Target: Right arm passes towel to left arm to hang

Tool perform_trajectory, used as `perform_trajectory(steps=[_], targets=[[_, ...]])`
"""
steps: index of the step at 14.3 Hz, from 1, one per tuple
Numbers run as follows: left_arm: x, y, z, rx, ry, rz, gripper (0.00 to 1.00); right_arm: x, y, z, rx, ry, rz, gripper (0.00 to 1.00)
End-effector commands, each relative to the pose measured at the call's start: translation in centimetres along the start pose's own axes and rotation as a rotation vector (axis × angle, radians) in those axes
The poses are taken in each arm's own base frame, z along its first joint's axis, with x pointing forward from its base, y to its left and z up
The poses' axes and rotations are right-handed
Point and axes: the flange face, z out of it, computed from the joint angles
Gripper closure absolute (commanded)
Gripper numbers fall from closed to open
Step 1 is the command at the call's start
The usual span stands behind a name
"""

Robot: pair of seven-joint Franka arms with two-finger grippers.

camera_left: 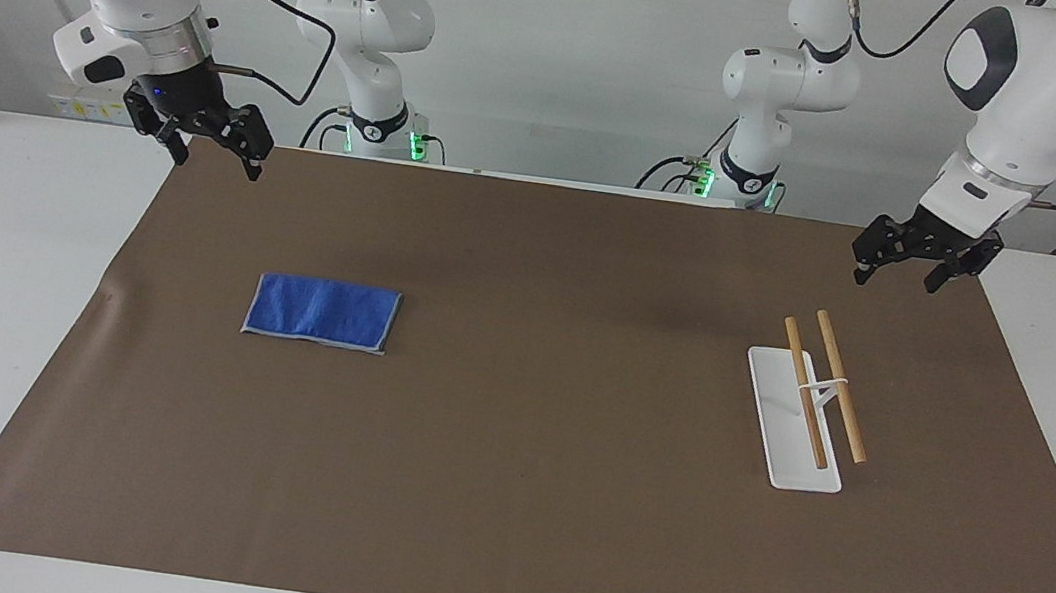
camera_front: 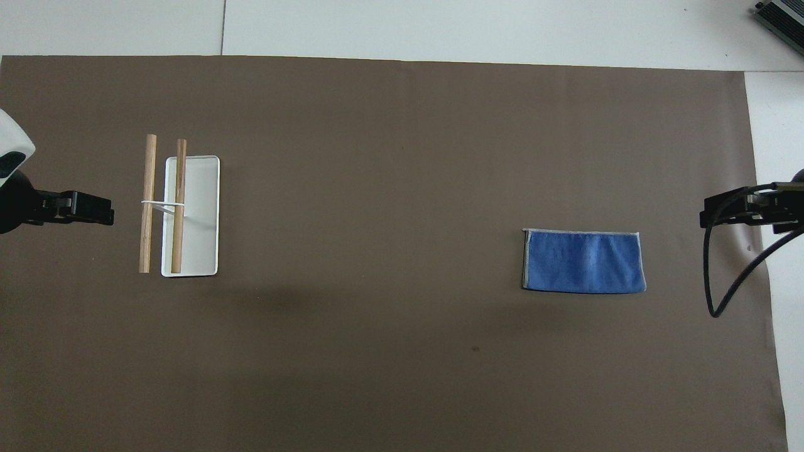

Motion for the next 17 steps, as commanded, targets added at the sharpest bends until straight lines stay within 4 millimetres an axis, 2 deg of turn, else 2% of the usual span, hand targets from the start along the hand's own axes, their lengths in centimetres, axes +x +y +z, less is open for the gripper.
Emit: perform_trajectory(steps=[1, 5, 6, 9, 14, 17], targets=[[-0.6, -0.3, -0.2, -0.006, 0.001, 0.008, 0.0, -0.6, 0.1, 0.7, -0.017, -0.01, -0.004, 0.0], [-0.6, -0.3, -0.2, -0.006, 0.001, 0.008, 0.0, -0.6, -0.6, 2.5, -0.009, -0.012, -0.017, 0.0], [-0.6, -0.3, -0.2, -0.006, 0.001, 0.008, 0.0, -0.3, -2.4, 3.6, -0.009, -0.003, -0.039, 0.0], [-0.6, -0.3, -0.2, -0.006, 0.001, 0.008, 0.0, 0.6, -4.8, 7.5, -0.01, 0.016, -0.016, 0.0], [-0.6, -0.3, -0.2, -0.006, 0.001, 0.008, 0.0, 2.0, -8.6, 18.4, -0.008, 0.065, -0.075, 0.0], [-0.6, -0.3, -0.2, -0.006, 0.001, 0.008, 0.0, 0.6, -8.3, 24.4, -0.002, 0.093, -0.086, 0.0]])
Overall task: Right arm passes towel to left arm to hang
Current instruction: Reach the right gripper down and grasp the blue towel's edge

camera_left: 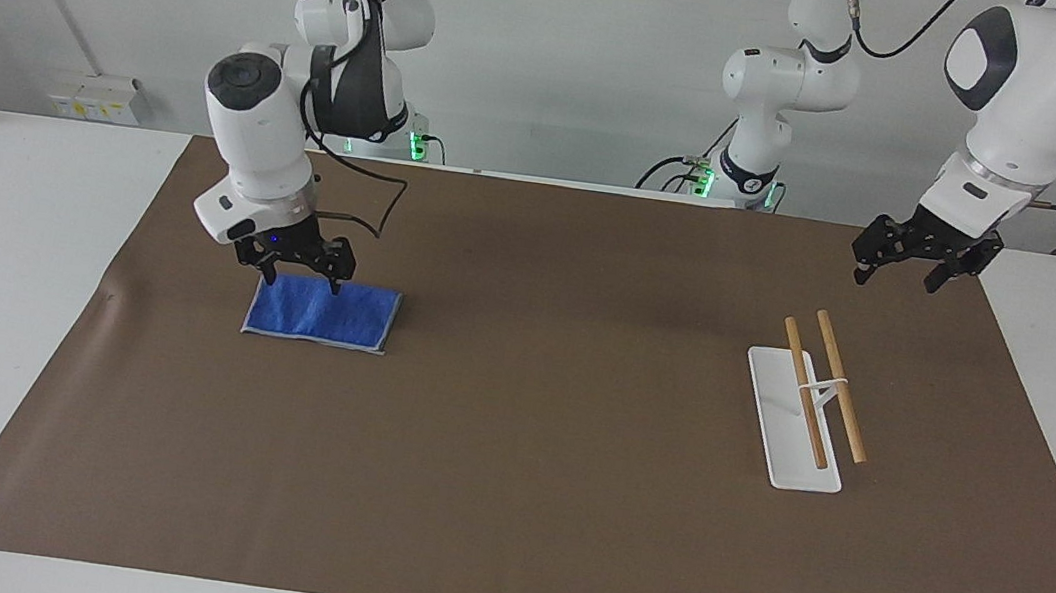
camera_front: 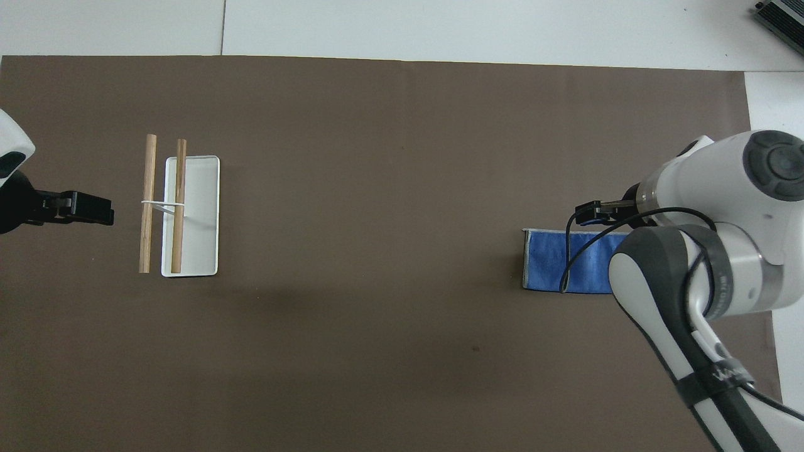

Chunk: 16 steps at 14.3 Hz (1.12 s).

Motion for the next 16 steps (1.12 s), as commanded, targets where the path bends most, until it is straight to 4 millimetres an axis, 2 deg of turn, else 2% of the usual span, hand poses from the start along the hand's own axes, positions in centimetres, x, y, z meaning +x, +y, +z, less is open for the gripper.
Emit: perform_trajectory(steps=[1, 3, 5, 7, 9, 12, 13, 15, 16], targets=[[-0.6, -0.3, -0.2, -0.006, 0.001, 0.008, 0.0, -2.8, 0.7, 4.7, 0.004, 0.032, 0.003, 0.0], [-0.6, -0.3, -0.2, -0.006, 0.001, 0.008, 0.0, -3.8, 2.0, 7.4, 0.007, 0.064, -0.001, 0.0], [-0.6, -0.3, -0.2, -0.006, 0.001, 0.008, 0.0, -4.9, 2.4, 9.1, 0.008, 0.07, 0.003, 0.0], [-0.6, -0.3, -0.2, -0.006, 0.001, 0.008, 0.0, -5.3, 3.3, 10.3, 0.005, 0.071, -0.002, 0.0], [-0.6, -0.3, -0.2, -0.006, 0.001, 0.008, 0.0, -6.5, 3.3, 11.7, 0.006, 0.061, -0.006, 0.0], [-0.6, -0.3, -0.2, -0.006, 0.001, 0.008, 0.0, -6.5, 3.3, 11.9, 0.007, 0.081, -0.005, 0.0], [-0.6, -0.3, -0.2, -0.006, 0.001, 0.008, 0.0, -6.5, 3.2, 11.9, 0.007, 0.081, -0.005, 0.13], [-0.6, -0.3, -0.2, -0.006, 0.001, 0.008, 0.0, -6.3, 2.8, 11.7, 0.008, 0.083, -0.007, 0.74], [-0.6, -0.3, -0.2, -0.006, 0.001, 0.008, 0.0, -6.2, 2.6, 11.7, 0.013, 0.082, 0.003, 0.9]])
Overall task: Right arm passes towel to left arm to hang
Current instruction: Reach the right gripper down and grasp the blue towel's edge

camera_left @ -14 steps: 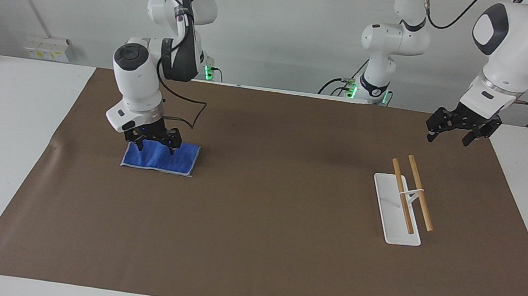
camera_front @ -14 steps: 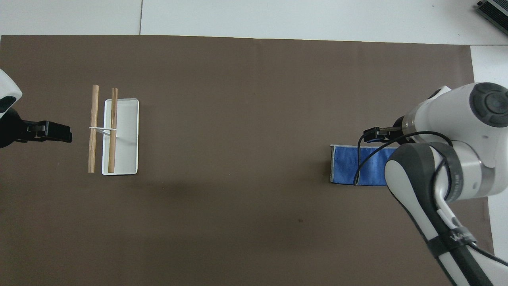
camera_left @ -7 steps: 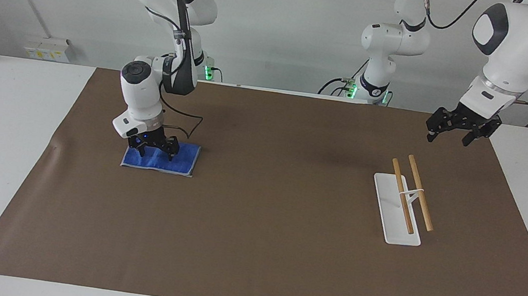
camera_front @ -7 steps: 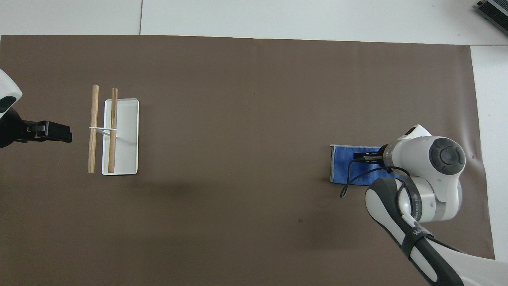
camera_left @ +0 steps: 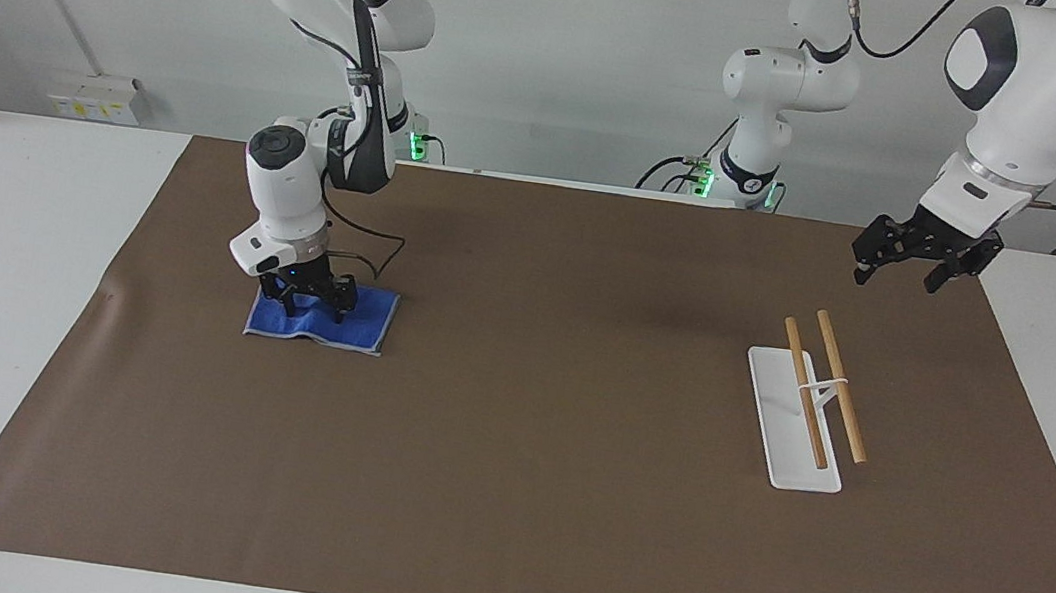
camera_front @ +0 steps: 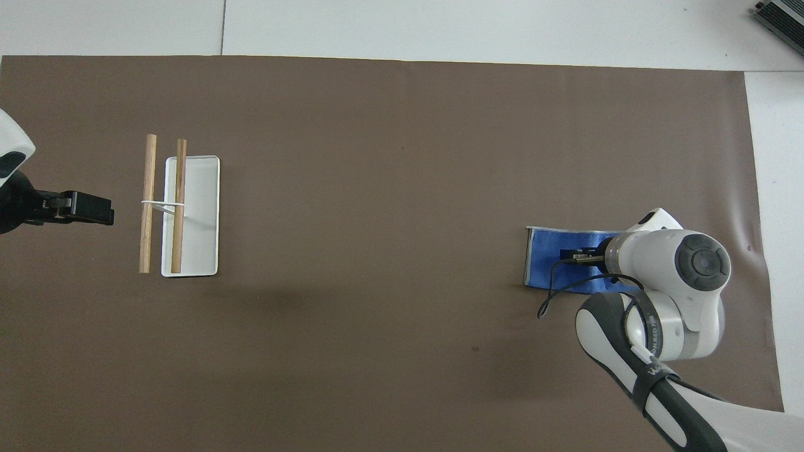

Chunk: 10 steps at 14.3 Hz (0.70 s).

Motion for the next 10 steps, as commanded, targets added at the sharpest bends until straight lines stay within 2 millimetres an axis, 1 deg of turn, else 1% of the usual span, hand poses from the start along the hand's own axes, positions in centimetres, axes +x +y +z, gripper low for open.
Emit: perform_trajectory(steps=[1, 2, 3, 5, 8, 9, 10], targets=[[-0.6, -0.3, -0.2, -0.006, 0.001, 0.008, 0.0, 0.0, -0.3, 0.2, 0.018, 0.001, 0.025, 1.0], [-0.6, -0.3, -0.2, -0.006, 0.001, 0.008, 0.0, 0.7, -0.4, -0.5, 0.027, 0.003, 0.04, 1.0], [-0.6, -0.3, -0.2, -0.006, 0.001, 0.008, 0.0, 1.4, -0.9, -1.2, 0.029, -0.014, 0.038, 1.0], [-0.6, -0.3, -0.2, -0.006, 0.001, 0.008, 0.0, 2.9, -1.1, -3.2, 0.033, -0.036, 0.055, 1.0], [-0.6, -0.3, -0.2, -0.006, 0.001, 0.008, 0.0, 4.4, -1.4, -5.5, 0.038, -0.027, 0.083, 1.0], [-0.6, -0.3, -0.2, -0.006, 0.001, 0.008, 0.0, 5.2, -2.0, -6.7, 0.042, -0.02, 0.083, 1.0], [-0.6, -0.3, -0.2, -0.006, 0.001, 0.008, 0.0, 6.0, -3.0, -8.0, 0.047, -0.013, 0.08, 1.0]])
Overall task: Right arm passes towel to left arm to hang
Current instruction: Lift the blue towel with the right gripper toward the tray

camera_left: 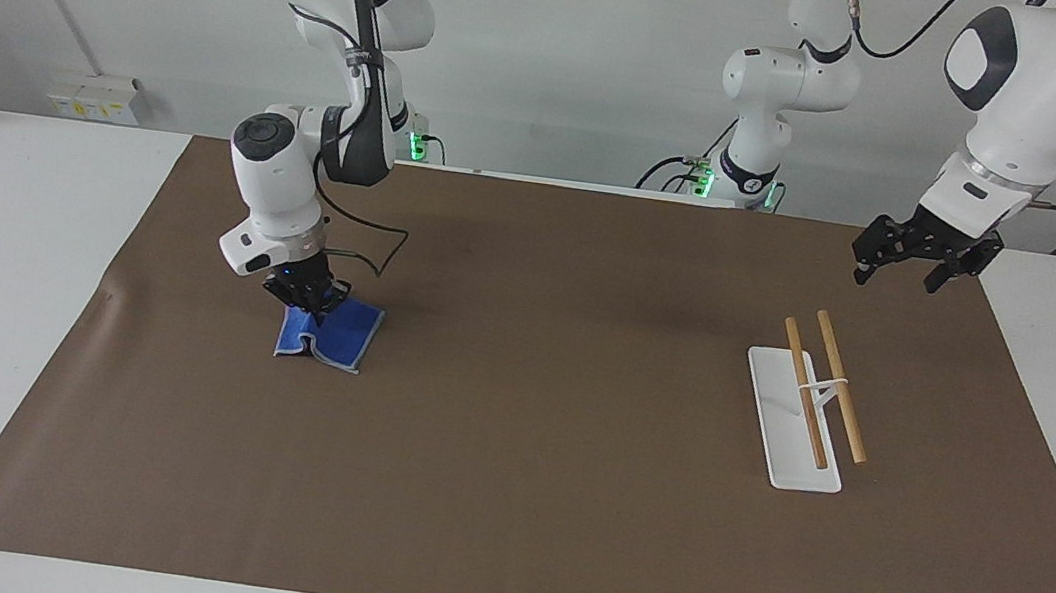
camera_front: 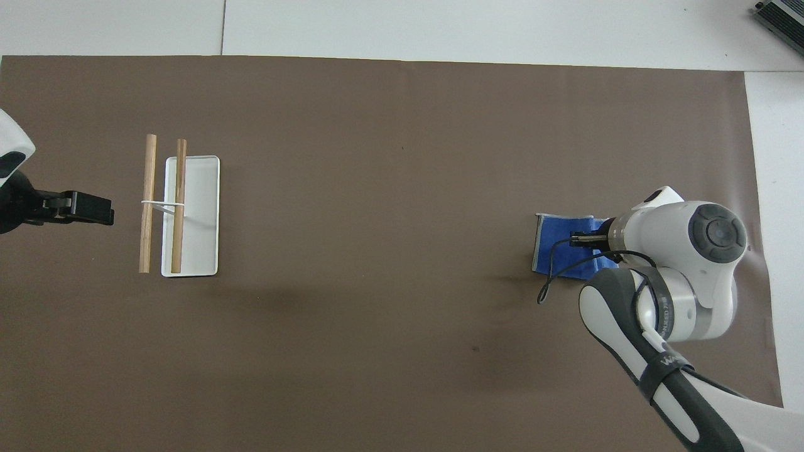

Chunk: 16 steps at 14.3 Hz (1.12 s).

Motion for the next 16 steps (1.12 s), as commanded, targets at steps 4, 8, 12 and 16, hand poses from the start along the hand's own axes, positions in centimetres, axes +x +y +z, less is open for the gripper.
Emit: perform_trajectory(steps=[4, 8, 12, 16], targets=[[-0.6, -0.3, -0.2, -0.006, 0.001, 0.008, 0.0, 4.8, -3.7, -8.4, 0.082, 0.046, 0.082, 1.0], [-0.6, -0.3, -0.2, -0.006, 0.001, 0.008, 0.0, 6.2, -6.5, -12.3, 0.255, 0.076, 0.158, 1.0], [-0.6, -0.3, -0.2, -0.006, 0.001, 0.008, 0.0, 7.4, -9.6, -14.3, 0.502, 0.064, 0.306, 1.0], [-0.6, -0.3, -0.2, -0.006, 0.001, 0.008, 0.0, 7.3, -11.9, -14.9, 0.711, 0.043, 0.44, 1.0]])
